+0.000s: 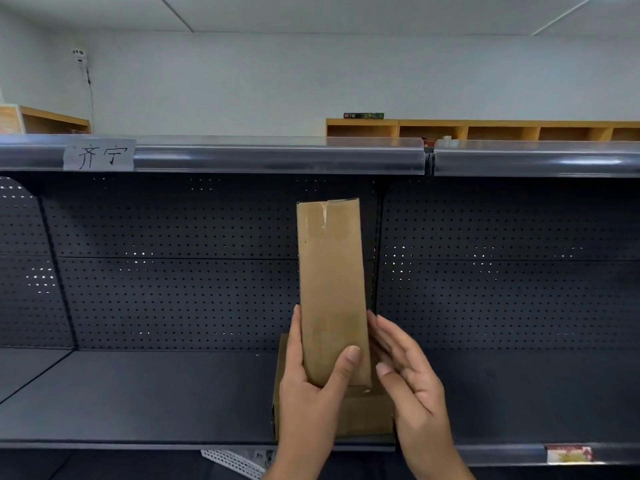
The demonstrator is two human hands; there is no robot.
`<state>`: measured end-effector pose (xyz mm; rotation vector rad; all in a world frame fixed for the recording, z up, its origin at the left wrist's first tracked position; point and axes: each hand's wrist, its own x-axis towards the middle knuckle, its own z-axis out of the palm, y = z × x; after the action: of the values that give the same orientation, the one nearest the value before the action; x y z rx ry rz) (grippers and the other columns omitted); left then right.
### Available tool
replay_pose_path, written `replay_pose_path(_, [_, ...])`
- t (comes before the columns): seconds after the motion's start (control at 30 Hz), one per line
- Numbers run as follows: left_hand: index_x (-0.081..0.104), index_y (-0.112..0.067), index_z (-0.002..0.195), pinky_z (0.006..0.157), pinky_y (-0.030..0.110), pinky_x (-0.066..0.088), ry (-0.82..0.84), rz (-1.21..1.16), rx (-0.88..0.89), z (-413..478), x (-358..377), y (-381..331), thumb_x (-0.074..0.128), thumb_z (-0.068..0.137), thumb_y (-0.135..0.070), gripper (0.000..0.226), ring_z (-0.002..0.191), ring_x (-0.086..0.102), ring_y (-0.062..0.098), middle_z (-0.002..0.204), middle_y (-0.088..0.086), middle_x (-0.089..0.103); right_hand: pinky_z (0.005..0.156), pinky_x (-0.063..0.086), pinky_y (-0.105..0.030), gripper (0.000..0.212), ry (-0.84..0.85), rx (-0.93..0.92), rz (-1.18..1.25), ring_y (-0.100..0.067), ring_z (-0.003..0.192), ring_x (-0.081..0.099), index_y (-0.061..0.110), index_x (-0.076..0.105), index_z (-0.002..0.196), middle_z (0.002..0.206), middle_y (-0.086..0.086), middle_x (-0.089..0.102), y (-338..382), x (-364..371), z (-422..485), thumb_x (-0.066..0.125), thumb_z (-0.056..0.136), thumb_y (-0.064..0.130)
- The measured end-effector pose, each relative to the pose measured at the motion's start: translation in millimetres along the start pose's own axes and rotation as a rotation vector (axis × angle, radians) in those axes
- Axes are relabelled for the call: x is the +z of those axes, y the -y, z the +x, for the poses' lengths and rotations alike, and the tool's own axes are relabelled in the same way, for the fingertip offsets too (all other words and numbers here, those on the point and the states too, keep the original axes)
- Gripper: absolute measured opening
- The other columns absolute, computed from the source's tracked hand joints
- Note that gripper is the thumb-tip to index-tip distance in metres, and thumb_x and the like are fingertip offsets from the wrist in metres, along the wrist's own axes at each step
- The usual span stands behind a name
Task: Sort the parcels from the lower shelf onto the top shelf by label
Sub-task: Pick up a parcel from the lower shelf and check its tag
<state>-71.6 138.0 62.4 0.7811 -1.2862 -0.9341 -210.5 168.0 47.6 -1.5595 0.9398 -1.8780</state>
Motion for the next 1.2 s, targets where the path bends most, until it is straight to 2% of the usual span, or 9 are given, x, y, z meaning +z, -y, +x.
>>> replay_pose_path(0.13, [0.034,-0.061,0.150,0.087,0.010,0.058,-0.040,-0.069,-0.053,2,-7,-7,0.082,0.075,-0.055,0.089,0.110,0.063,-0.022,0.129,-0.037,0.065,0.110,0.053,-0.032,0.039,-0.161,0.117,-0.152,-0.012,0.127,0.068,0.025,0.069,0.131,0.132,0.010,0.076,-21,-17,23,0.054,0.107,-0.002])
replay_pose_path(0.2, [0.044,-0.062,0.146,0.093,0.029,0.064,-0.058,-0.155,-0.097,1,-12,-9,0.086,0.070,-0.062,0.086,0.111,0.071,-0.008,0.125,-0.030,0.073,0.114,0.047,-0.037,0.026,-0.246,0.309,-0.132,-0.017,0.134,0.061,0.031,0.067,0.130,0.139,0.007,0.070,-38,-29,37,0.062,0.107,0.022])
replay_pose_path(0.3, [0.055,-0.053,0.142,0.088,0.052,0.066,-0.053,-0.291,-0.212,2,-21,-12,0.086,0.064,-0.057,0.084,0.110,0.079,0.017,0.122,-0.017,0.079,0.117,0.044,-0.049,0.079,-0.264,0.643,0.040,-0.026,0.142,0.054,0.029,0.052,0.154,0.155,-0.002,0.059,-52,-43,59,0.073,0.087,0.065])
replay_pose_path(0.4, [0.060,-0.042,0.141,0.082,0.058,0.066,-0.005,-0.362,-0.294,6,-29,-8,0.084,0.063,-0.051,0.082,0.111,0.079,0.032,0.125,0.000,0.081,0.101,0.055,-0.048,0.061,-0.143,0.752,0.180,-0.031,0.125,0.069,0.026,0.072,0.135,0.132,-0.010,0.078,-46,-48,71,0.067,0.088,0.065])
replay_pose_path(0.67, [0.050,-0.048,0.152,0.080,0.056,0.067,0.072,-0.223,-0.260,27,-63,4,0.090,0.071,-0.053,0.090,0.117,0.077,0.023,0.138,-0.005,0.072,0.093,0.057,-0.041,0.056,-0.281,0.600,0.253,-0.028,0.121,0.072,0.017,0.071,0.133,0.125,-0.009,0.082,-52,-55,59,0.064,0.090,0.051])
replay_pose_path(0.8, [0.057,-0.048,0.143,0.073,0.032,0.067,0.092,-0.095,-0.226,34,-70,10,0.061,0.098,-0.045,0.045,0.106,0.076,-0.003,0.132,-0.014,0.076,0.090,0.057,-0.034,0.049,-0.327,0.464,0.192,-0.024,0.118,0.074,0.019,0.071,0.132,0.122,-0.003,0.083,-41,-54,53,0.065,0.093,0.047])
replay_pose_path(1.0, [0.051,-0.059,0.141,0.109,0.049,0.056,0.113,0.028,-0.253,38,-60,15,0.060,0.079,-0.088,0.069,0.119,0.073,0.008,0.125,-0.023,0.077,0.083,0.062,-0.021,0.042,-0.327,0.246,0.022,-0.008,0.112,0.076,0.028,0.071,0.134,0.120,0.011,0.082,-8,-37,42,0.070,0.094,0.042])
replay_pose_path(1.1, [0.061,-0.045,0.136,0.104,0.047,0.059,0.088,0.039,-0.276,44,-55,18,0.060,0.087,-0.073,0.056,0.112,0.077,0.012,0.116,-0.019,0.081,0.095,0.061,-0.029,0.055,-0.366,0.184,-0.067,-0.007,0.120,0.071,0.037,0.061,0.144,0.134,0.010,0.073,1,-30,33,0.074,0.093,0.055])
replay_pose_path(1.2, [0.068,-0.035,0.126,0.082,0.021,0.061,0.045,0.071,-0.233,51,-58,19,0.059,0.089,-0.062,0.046,0.100,0.078,0.004,0.108,-0.020,0.083,0.105,0.057,-0.043,0.069,-0.381,0.199,-0.116,-0.011,0.128,0.064,0.042,0.054,0.144,0.141,0.010,0.064,-1,-21,21,0.072,0.084,0.070])
